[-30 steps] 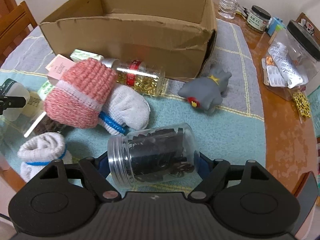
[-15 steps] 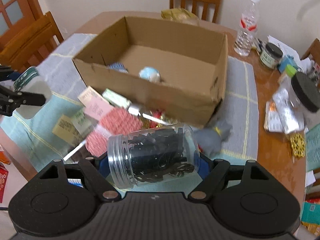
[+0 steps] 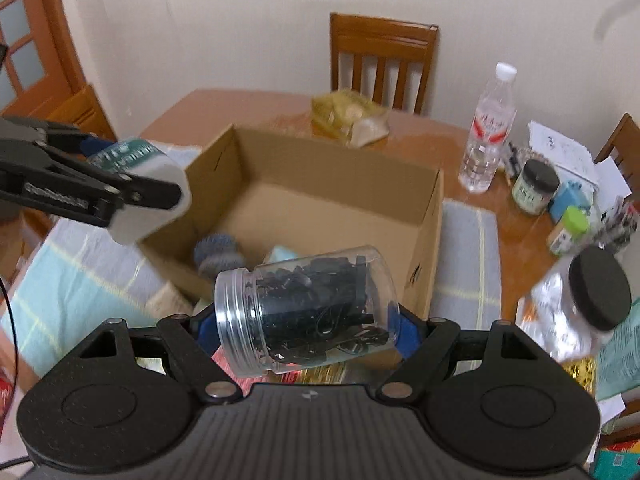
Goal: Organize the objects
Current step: 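Carry the swab tub and jar into the box and open both tools, then grasp the white blue-striped sock with the left tool while the right tool grasps the grey toy figure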
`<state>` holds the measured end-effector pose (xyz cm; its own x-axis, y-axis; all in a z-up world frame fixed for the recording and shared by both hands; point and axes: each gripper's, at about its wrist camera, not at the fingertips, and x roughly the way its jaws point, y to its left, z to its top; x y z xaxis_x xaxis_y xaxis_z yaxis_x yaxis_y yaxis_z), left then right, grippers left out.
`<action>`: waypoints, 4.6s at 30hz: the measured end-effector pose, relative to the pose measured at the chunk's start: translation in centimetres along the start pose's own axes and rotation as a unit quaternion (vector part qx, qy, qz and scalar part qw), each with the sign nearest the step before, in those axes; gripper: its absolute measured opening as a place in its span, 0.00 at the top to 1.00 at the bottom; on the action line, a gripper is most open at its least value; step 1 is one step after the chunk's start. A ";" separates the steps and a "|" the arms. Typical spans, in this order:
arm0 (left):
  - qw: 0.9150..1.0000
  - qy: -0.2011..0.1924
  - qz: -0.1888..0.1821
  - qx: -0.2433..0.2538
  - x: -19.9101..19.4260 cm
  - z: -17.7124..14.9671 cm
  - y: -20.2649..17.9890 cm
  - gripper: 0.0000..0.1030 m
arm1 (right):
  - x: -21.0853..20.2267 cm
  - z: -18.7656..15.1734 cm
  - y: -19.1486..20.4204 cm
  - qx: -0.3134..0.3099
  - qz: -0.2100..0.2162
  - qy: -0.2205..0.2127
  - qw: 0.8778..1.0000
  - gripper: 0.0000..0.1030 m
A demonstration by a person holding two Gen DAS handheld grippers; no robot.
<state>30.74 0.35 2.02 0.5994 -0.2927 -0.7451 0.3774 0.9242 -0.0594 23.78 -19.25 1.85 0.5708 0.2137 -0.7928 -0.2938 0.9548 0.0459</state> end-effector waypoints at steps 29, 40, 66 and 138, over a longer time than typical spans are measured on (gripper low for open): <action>0.997 0.031 0.052 -0.036 7.4 2.8 0.8 0.06 | 2.6 -0.2 -5.1 0.037 -0.035 0.014 0.999 0.00; 0.997 0.013 0.074 -0.021 3.7 -0.7 -0.9 0.03 | 1.9 -5.0 -4.0 0.062 -0.039 0.001 0.997 0.00; 0.998 0.036 0.028 -0.037 -3.0 -15.8 -5.5 0.03 | -1.3 -18.5 -1.5 0.143 -0.078 0.028 0.986 0.00; 0.945 0.031 0.281 -0.164 2.4 -23.6 -18.6 0.11 | 10.9 -11.6 -9.1 -0.212 0.097 0.008 0.972 0.20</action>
<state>8.53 -11.80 -14.33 0.5930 0.2735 -0.7573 -0.2337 0.9585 0.1632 23.76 -27.98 -14.25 0.4619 0.3742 -0.8041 -0.6863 0.7251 -0.0568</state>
